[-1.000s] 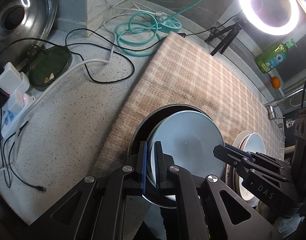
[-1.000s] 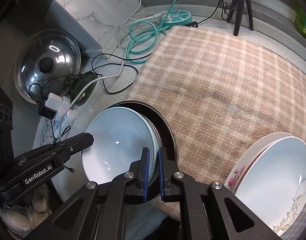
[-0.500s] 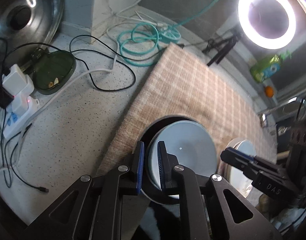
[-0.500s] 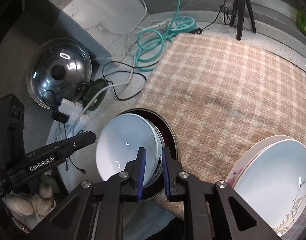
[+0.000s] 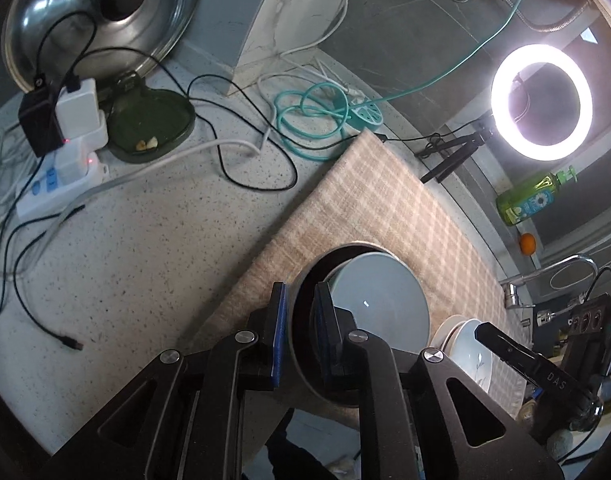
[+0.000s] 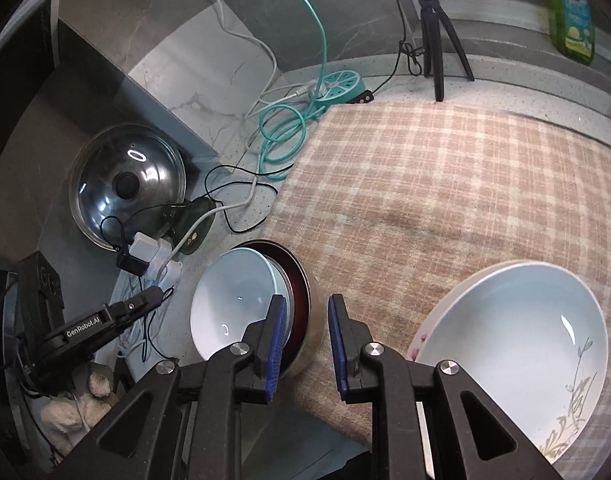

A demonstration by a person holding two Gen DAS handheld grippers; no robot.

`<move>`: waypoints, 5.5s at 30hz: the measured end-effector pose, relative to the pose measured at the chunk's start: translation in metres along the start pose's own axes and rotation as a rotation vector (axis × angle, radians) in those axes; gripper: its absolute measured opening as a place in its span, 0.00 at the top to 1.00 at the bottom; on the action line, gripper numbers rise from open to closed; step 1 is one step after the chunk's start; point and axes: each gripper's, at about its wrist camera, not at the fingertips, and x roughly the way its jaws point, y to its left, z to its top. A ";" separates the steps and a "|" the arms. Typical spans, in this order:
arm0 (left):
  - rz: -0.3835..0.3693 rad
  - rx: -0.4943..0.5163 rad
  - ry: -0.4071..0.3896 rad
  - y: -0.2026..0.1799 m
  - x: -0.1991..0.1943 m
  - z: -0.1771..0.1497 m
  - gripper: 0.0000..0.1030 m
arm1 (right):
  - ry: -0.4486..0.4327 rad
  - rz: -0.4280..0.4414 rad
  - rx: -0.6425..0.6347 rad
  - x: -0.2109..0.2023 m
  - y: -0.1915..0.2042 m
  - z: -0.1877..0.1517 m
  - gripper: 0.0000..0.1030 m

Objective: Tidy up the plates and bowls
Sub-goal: 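Open both tools to release the pale blue bowl rim, then close both tools on the rim of the large steel bowl, then lift the nested bowls with both tools and carry them over the plate stack, then lower the nested bowls onto the white leaf-pattern plate with both tools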

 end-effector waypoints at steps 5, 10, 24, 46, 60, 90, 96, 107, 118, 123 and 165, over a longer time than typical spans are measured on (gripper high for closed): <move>0.003 0.012 0.038 0.007 0.012 -0.008 0.88 | 0.023 -0.009 0.014 0.016 -0.002 -0.004 0.81; -0.002 0.027 0.063 0.007 0.024 -0.010 0.88 | 0.047 -0.013 0.021 0.031 -0.004 -0.001 0.81; 0.000 0.059 0.110 0.005 0.040 -0.010 0.89 | 0.096 -0.021 0.020 0.058 -0.001 -0.001 0.81; 0.018 0.093 0.137 -0.003 0.053 -0.011 0.94 | 0.139 -0.029 0.029 0.069 -0.001 -0.001 0.89; 0.008 0.081 0.136 0.000 0.054 -0.011 0.94 | 0.172 -0.043 0.025 0.078 -0.003 -0.001 0.92; -0.034 0.191 0.071 -0.055 0.026 -0.004 0.94 | 0.081 -0.034 0.074 0.018 -0.014 0.004 0.92; -0.065 0.230 0.070 -0.079 0.025 -0.006 0.94 | 0.037 -0.044 0.098 -0.011 -0.025 0.005 0.91; -0.130 0.325 0.099 -0.133 0.033 -0.020 0.94 | -0.034 -0.086 0.178 -0.059 -0.065 -0.008 0.91; -0.173 0.415 0.174 -0.182 0.057 -0.044 0.94 | -0.070 -0.134 0.278 -0.097 -0.118 -0.028 0.91; -0.184 0.453 0.204 -0.203 0.068 -0.057 0.94 | -0.080 -0.149 0.323 -0.108 -0.140 -0.037 0.91; -0.168 0.500 0.309 -0.224 0.103 -0.073 0.94 | -0.046 -0.156 0.411 -0.102 -0.183 -0.057 0.91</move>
